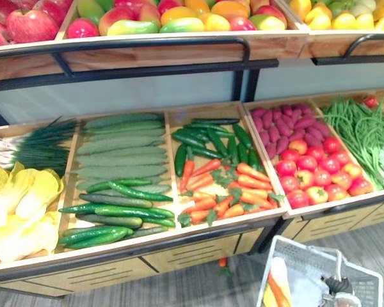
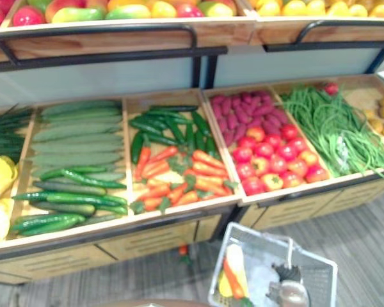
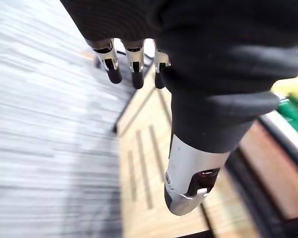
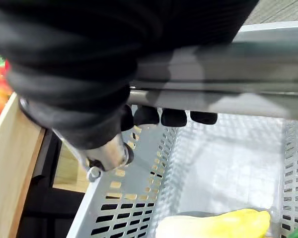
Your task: Pick vegetable in the basket
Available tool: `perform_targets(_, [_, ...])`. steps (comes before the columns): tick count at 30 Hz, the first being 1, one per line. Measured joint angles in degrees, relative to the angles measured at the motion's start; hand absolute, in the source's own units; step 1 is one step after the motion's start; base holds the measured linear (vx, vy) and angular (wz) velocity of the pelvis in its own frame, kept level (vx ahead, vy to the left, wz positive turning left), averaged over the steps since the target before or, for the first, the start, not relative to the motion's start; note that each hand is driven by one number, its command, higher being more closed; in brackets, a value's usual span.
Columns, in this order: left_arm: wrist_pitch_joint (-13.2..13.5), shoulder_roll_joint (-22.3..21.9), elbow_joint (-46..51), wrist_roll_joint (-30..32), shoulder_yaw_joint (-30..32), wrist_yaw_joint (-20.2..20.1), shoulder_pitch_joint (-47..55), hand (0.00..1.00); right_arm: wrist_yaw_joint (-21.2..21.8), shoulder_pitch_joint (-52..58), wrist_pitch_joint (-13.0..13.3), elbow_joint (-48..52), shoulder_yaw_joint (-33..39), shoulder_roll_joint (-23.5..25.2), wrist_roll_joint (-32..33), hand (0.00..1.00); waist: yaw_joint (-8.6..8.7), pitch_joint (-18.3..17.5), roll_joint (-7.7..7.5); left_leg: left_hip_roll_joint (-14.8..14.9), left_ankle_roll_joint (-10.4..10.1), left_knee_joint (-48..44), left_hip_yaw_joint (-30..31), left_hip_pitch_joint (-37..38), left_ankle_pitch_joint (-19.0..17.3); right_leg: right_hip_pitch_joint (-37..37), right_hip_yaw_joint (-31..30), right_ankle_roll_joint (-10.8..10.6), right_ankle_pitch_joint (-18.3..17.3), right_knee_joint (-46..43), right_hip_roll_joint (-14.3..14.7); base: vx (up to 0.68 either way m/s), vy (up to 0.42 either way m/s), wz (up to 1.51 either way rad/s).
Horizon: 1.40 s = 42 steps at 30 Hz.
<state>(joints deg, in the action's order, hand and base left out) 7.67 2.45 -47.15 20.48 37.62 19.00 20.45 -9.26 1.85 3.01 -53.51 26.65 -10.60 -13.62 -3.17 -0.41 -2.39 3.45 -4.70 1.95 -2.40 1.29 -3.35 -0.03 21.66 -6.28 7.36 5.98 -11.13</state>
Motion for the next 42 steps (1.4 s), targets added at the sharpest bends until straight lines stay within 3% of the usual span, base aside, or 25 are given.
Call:
perform_targets(2, [-1.2, 0.2, -5.6, -0.1, -0.2, -1.5, -0.7, 0.00, -0.1, -1.0, 0.0, -1.2, 0.0, -0.1, 0.0, 1.00, 0.39, 0.0, -0.06, 0.0, 0.0, 0.0, -0.3, 0.4, 0.0, 0.3, -0.3, 0.0, 0.0, 0.0, 0.0, 0.02, -0.003, -0.08])
perform_targets(6, [-5.5, 1.7, -12.5, 0.1, -1.1, -9.1, -1.9, 0.00, 0.7, -3.5, -0.1, -3.7, 0.0, -0.3, -0.2, 1.00, 1.39, 0.1, -0.08, 0.3, -0.3, 0.2, -2.6, 2.0, -0.3, 0.3, -2.8, 0.1, -0.1, 0.0, 0.5, 0.01, 0.003, -0.29])
perform_targets(9, [-5.7, 3.5, -12.6, 0.6, -5.2, -12.4, -3.7, 0.00, 2.2, -3.4, -0.6, -3.7, -0.3, -0.5, -2.1, 1.00, 1.64, 0.3, -0.09, 0.6, -0.7, -0.1, -3.8, 2.0, -1.0, -0.5, -4.1, 0.3, -0.3, 0.0, 0.7, -0.01, -0.005, -0.23])
perform_targets(20, [-5.7, 4.0, -12.5, 0.6, -13.5, -11.0, -6.9, 0.00, 2.3, -2.7, -1.5, -4.2, -3.0, -0.7, -2.1, 1.00, 2.60, 0.8, -0.08, 2.0, -1.1, -0.6, -8.1, 4.4, -2.7, -0.6, -8.1, 0.2, -0.2, -0.3, 2.2, 0.03, -0.010, -0.20])
perform_targets(22, [-5.7, 4.0, -12.4, 0.6, -14.7, -10.4, -7.0, 0.00, 2.2, -2.9, -1.5, -4.7, -3.0, -0.7, -2.1, 1.00, 2.55, 1.3, -0.24, 2.4, -1.1, -4.5, -8.8, 3.7, -5.3, -0.6, -9.1, 0.1, -0.5, -1.1, 2.1, 0.06, 0.024, -0.32])
perform_targets(24, [-5.6, 4.0, -12.2, 0.6, -16.4, -10.3, -7.9, 0.00, 2.2, -2.8, -1.5, -4.7, -2.7, -0.7, -2.0, 1.00, 2.87, 3.0, 0.12, 4.2, -0.9, -12.7, -9.5, 1.7, -10.3, -0.8, -9.8, -0.3, -2.5, -5.0, 2.3, 0.03, 0.029, -0.19])
perform_targets(27, [-5.5, 4.2, -12.1, 0.9, -18.3, -9.9, -9.5, 0.00, 2.2, -2.6, -1.5, -3.2, -2.5, -0.4, -2.0, 1.00, 2.85, 4.0, -0.48, 4.5, 0.0, -17.7, -11.8, 0.4, -13.3, -3.4, -12.9, -0.8, -2.7, -8.7, 2.0, -0.05, 0.096, -0.46])
perform_targets(29, [-5.6, 5.4, -12.0, 1.2, -20.0, -8.9, -9.9, 0.00, 2.1, -3.2, -1.5, 0.4, -4.3, 0.3, -2.0, 1.00, 2.83, 4.5, -1.49, 4.6, 1.2, -19.4, -16.2, -1.5, -14.2, -9.0, -16.8, -1.9, 0.2, -11.3, 2.3, -0.20, 0.158, -1.11])
perform_targets(31, [-5.6, 6.3, -11.7, 2.6, -19.8, -8.5, -10.1, 0.00, 2.1, -4.2, -1.5, 2.6, -6.1, 0.7, -2.0, 1.00, 2.64, 5.1, -0.42, 6.3, 2.6, -18.6, -21.2, -1.7, -13.4, -10.6, -17.4, -1.8, 9.2, -7.2, 4.3, -0.19, 0.110, -1.21])
perform_targets(33, [-5.3, 7.4, -9.3, 4.4, -19.8, -8.5, -9.8, 0.00, 2.2, -4.3, -1.5, 5.7, -6.7, 1.1, -1.8, 1.00, 2.99, 8.2, -0.25, 7.0, 3.5, -15.6, -25.9, 1.5, -11.3, -12.7, -5.5, 4.5, -2.7, -27.0, 1.8, -0.13, 0.126, -0.87])
perform_targets(36, [-5.3, 8.7, -8.6, 5.0, -19.3, -8.9, -8.8, 0.00, 2.2, -4.2, -1.3, 6.0, -7.0, 1.5, -2.0, 1.00, 2.79, 8.1, -1.47, 7.2, 3.9, -14.0, -30.7, 3.9, -9.9, -9.5, 1.7, 5.9, -9.1, -37.9, -1.7, -0.06, 0.113, -0.75])
perform_targets(39, [-5.4, 8.6, -8.7, 5.0, -18.4, -9.3, -9.0, 0.00, 2.3, -4.8, -1.2, 5.9, -7.4, 1.5, -2.1, 1.00, 2.91, 8.2, -2.22, 6.8, 3.4, -14.0, -34.2, 4.2, -9.4, -10.0, 4.1, 5.8, -10.2, -37.2, -2.9, -0.12, -0.022, -0.76])
perform_targets(41, [-5.4, 6.6, -8.8, 5.0, -17.2, -9.4, -9.2, 0.00, 2.3, -4.6, -1.2, 5.9, -7.5, 1.5, -2.1, 1.00, 2.78, 7.6, -1.13, 6.3, 3.1, -9.4, -37.2, 4.7, -6.6, -8.0, 2.4, 4.0, -9.0, -26.4, 1.2, -0.12, -0.059, -0.79])
perform_targets(42, [-5.3, 5.5, -8.8, 5.0, -17.0, -9.5, -9.6, 0.00, 2.3, -5.1, -1.4, 6.1, -7.5, 1.5, -2.2, 1.00, 2.92, 7.9, -0.10, 7.1, 2.6, -8.3, -38.9, 3.7, -5.4, -8.2, 2.7, 6.2, -13.0, -30.4, 0.2, -0.11, -0.086, -0.47])
